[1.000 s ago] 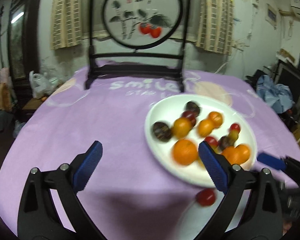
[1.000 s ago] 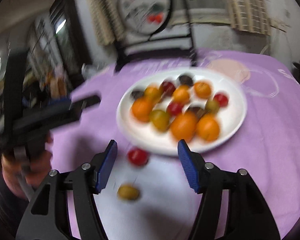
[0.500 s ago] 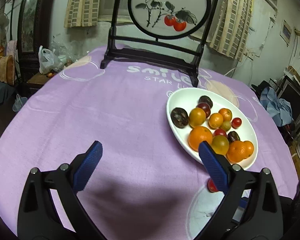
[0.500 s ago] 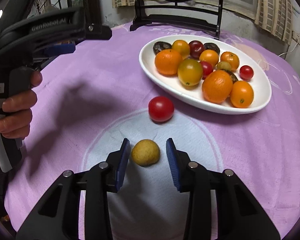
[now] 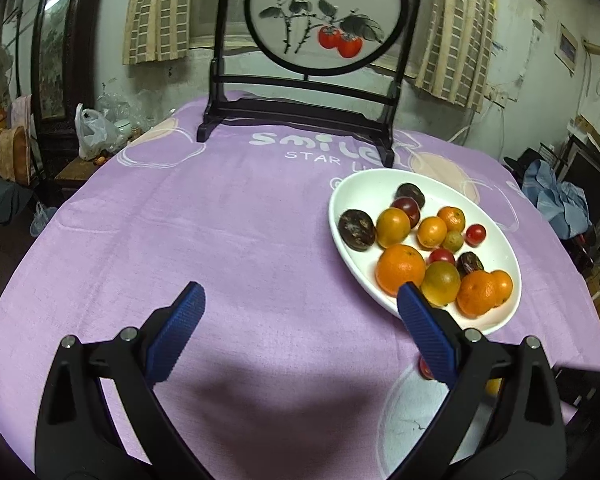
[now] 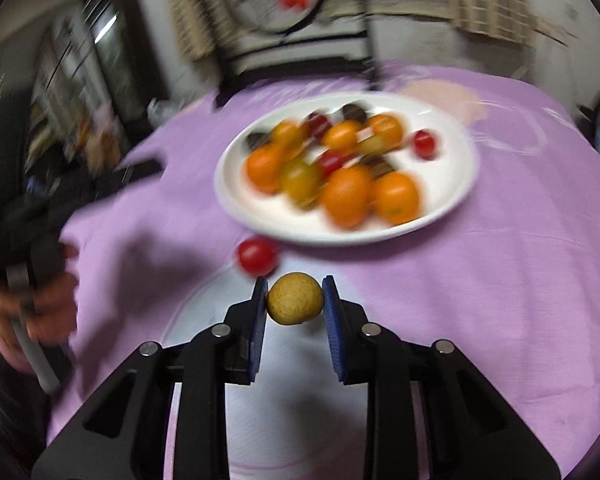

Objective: Organize fruits
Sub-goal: 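Grasp the last small yellow fruit with the right tool, then grasp the last red cherry tomato with the left tool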

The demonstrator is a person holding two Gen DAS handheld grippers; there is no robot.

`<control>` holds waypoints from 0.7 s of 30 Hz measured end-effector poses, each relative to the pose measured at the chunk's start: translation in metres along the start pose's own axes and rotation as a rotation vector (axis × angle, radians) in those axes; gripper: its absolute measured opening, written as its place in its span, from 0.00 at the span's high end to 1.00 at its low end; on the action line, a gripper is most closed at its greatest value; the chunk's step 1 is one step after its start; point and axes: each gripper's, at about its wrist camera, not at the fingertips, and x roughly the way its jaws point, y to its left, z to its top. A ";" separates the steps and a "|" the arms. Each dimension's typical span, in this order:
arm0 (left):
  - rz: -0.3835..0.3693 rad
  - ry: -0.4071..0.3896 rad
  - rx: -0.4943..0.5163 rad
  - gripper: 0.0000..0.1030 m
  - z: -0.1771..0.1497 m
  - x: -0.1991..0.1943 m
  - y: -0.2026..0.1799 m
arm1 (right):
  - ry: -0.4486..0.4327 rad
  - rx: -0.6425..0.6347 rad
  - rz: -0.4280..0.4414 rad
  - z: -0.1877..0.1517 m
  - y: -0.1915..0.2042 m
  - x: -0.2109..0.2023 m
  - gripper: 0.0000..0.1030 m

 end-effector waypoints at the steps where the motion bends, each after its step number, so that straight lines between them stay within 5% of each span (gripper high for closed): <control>1: -0.002 -0.001 0.014 0.05 -0.001 0.000 -0.003 | -0.021 0.031 -0.009 0.002 -0.008 -0.005 0.73; 7: -0.090 0.028 0.187 0.06 -0.016 0.001 -0.037 | -0.054 0.101 -0.041 0.005 -0.028 -0.015 0.73; 12: -0.153 0.078 0.372 0.25 -0.037 0.005 -0.076 | -0.042 0.100 -0.045 0.005 -0.028 -0.011 0.73; 21: -0.172 0.116 0.431 0.36 -0.050 0.016 -0.098 | -0.032 0.092 -0.032 0.004 -0.023 -0.011 0.73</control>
